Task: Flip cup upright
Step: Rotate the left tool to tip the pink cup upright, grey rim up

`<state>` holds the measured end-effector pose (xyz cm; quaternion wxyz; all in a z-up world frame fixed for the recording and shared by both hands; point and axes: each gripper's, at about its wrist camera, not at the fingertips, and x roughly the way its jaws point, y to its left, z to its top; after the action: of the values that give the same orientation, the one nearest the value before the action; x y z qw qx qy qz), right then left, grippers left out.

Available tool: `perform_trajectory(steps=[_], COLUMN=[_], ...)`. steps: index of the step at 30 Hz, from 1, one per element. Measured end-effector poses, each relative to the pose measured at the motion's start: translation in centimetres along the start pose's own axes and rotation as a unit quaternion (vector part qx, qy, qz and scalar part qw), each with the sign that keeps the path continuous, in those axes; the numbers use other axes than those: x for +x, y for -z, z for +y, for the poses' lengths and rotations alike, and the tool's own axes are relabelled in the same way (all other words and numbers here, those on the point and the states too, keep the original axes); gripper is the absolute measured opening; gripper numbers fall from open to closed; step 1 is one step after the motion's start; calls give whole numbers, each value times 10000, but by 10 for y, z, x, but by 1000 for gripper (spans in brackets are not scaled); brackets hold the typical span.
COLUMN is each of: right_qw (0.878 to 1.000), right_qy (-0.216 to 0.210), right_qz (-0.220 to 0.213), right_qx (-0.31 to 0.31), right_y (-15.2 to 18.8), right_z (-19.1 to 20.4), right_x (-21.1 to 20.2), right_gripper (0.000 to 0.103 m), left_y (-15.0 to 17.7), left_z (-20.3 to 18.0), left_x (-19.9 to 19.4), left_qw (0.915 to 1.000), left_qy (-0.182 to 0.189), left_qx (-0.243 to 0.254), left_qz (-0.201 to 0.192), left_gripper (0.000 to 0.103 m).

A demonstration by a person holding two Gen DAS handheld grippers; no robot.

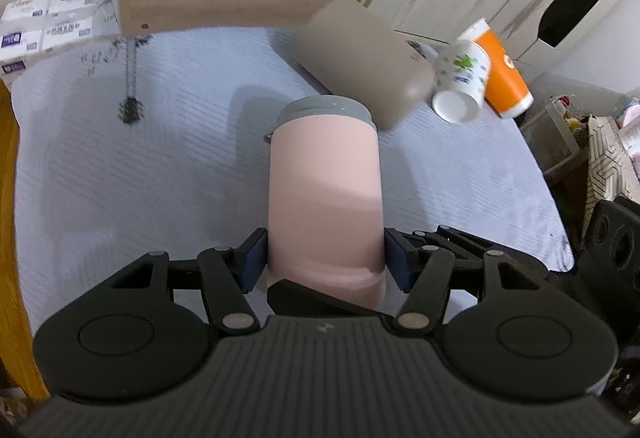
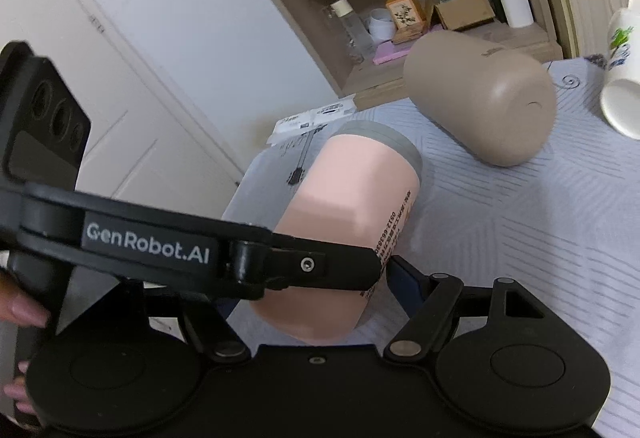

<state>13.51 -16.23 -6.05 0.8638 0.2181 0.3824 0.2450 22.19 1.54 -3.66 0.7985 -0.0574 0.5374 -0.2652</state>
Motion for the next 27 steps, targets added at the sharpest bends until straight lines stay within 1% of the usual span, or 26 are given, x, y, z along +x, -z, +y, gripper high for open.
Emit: perform_trajectory(steps=[3,5,6,12,15,17,20,23,27], right_qw=[9999,9997,9996,9992,9977,9979,9979,9976,9965], right_qy=[-55,-152,-183,-262,-181,-170,-135,-140,-145], right_qz=[97,176,192,293,395,382,338,375,453], right_qx=[-56,118,106,-74,-519,-500,-544,-569,-684], right_y=[5,9,11,18,23,27,26,24,21], right_z=[-5,-13,-15,-22,-23,-29,-35,-42,-45], right_x=[-14,-22,-26,-44,-50,-56,-62,-62,-61], right_gripper=[79,79,79,79,79,79,79,79,79], left_y=[11,19,23,40,42,39,36,35,32], left_z=[-4,-5,-6,-27,-39,-48,-57,-57,-58], left_x=[0,-1,-1,1,9,14,20,25,29], left_qw=[9988,9975,9965,9949,9955,9957,9961,9956,9955], left_qy=[195,380,450,521,465,437,420,429,495], left_qx=[-424,-584,-689,-849,-749,-687,-626,-649,-544], left_qz=[120,122,133,184,349,436,461,529,604], left_gripper=[60,60,60,60,60,60,60,60,61])
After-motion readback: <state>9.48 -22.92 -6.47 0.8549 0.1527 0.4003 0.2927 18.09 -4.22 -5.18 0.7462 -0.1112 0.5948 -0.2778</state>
